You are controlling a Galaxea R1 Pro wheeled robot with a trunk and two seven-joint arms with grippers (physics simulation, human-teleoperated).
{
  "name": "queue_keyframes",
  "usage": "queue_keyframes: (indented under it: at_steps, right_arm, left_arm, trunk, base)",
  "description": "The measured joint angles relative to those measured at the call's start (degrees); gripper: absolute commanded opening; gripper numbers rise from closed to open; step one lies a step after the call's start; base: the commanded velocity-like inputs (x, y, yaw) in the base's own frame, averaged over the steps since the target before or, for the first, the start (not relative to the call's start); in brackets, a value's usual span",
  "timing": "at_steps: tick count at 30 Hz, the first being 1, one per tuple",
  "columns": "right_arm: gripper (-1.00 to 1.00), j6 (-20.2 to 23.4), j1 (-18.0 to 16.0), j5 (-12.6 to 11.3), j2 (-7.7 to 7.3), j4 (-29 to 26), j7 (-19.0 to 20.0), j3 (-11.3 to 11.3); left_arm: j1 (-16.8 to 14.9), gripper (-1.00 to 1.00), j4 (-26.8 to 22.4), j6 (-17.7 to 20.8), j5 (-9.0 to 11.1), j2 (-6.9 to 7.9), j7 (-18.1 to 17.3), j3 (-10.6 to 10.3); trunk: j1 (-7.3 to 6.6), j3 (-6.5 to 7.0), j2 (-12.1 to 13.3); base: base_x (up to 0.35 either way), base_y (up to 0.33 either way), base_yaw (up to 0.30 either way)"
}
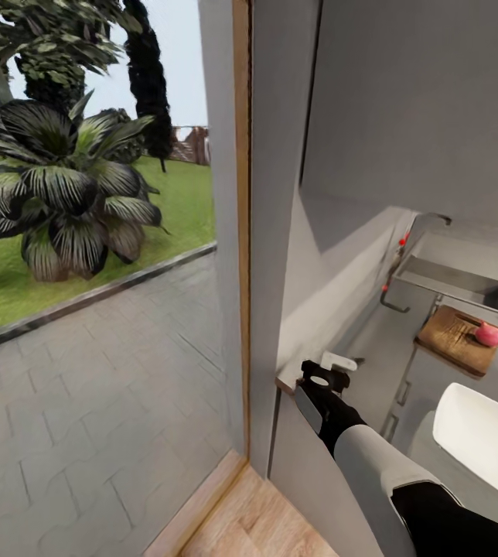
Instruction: In the kitchen, take the Vidalia onion out of the sink, dice it on the chopping board with the paring knife, put the diced onion into the bowl on the countertop, then place both the paring knife and the chopping board into the sink.
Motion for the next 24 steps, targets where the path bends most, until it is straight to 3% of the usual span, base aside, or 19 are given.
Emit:
queue_keyframes:
  at_steps: [12, 16, 18, 24]
  right_arm:
    - [1.0, -0.1, 0.0, 0.2, 0.0, 0.6, 0.0, 0.1]
    - [1.0, -0.1, 0.0, -1.2, 0.0, 0.6, 0.1, 0.1]
    - [1.0, -0.1, 0.0, -3.1, 0.0, 0.6, 0.2, 0.2]
    - [1.0, -0.1, 0.0, -3.8, 0.0, 0.2, 0.3, 0.2]
  left_arm:
    - [0.0, 1.0, 0.0, 0.0, 0.0, 0.0, 0.0, 0.1]
    - [0.0, 1.0, 0.0, 0.0, 0.0, 0.0, 0.0, 0.1]
    - [0.0, 1.0, 0.0, 0.0, 0.0, 0.0, 0.0, 0.1]
    - [0.0, 1.0, 0.0, 0.0, 0.0, 0.0, 0.0, 0.1]
  trunk:
    - [-0.03, 0.0, 0.0]
    - [-0.03, 0.01, 0.0]
    - [-0.03, 0.0, 0.0]
    - [-0.03, -0.3, 0.0]
  base:
    - [-0.073, 0.0, 0.0]
    - [0.0, 0.0, 0.0]
    - [0.0, 0.0, 0.0]
    - [0.0, 0.0, 0.0]
